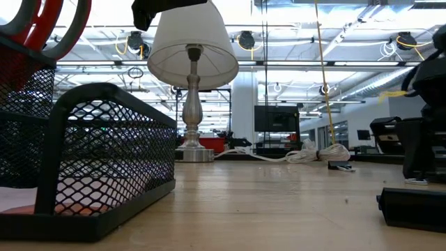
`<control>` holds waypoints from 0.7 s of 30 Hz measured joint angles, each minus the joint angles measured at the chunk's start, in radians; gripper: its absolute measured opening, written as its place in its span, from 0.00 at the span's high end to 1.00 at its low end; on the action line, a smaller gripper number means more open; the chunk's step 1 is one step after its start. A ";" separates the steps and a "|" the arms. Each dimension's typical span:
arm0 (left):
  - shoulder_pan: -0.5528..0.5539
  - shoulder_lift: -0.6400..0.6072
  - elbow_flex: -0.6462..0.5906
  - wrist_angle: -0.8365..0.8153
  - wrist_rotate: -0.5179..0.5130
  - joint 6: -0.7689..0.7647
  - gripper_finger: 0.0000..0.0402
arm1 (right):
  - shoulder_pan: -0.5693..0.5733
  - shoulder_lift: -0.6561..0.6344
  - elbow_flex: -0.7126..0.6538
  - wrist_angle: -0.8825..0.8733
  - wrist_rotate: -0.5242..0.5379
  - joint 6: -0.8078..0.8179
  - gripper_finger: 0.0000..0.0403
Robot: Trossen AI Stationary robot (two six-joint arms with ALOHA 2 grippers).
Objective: Pick and place office supplies into organizer
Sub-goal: Put the black paper clip into the black desk organizer
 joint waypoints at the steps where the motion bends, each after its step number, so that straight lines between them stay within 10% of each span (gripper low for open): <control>1: 0.000 0.000 0.000 0.000 0.000 0.000 0.32 | 0.000 -0.001 0.000 0.013 -0.001 -0.002 0.62; 21: 0.003 0.000 0.000 -0.042 -0.079 -0.095 0.32 | -0.002 0.001 0.151 0.101 0.189 -0.247 0.62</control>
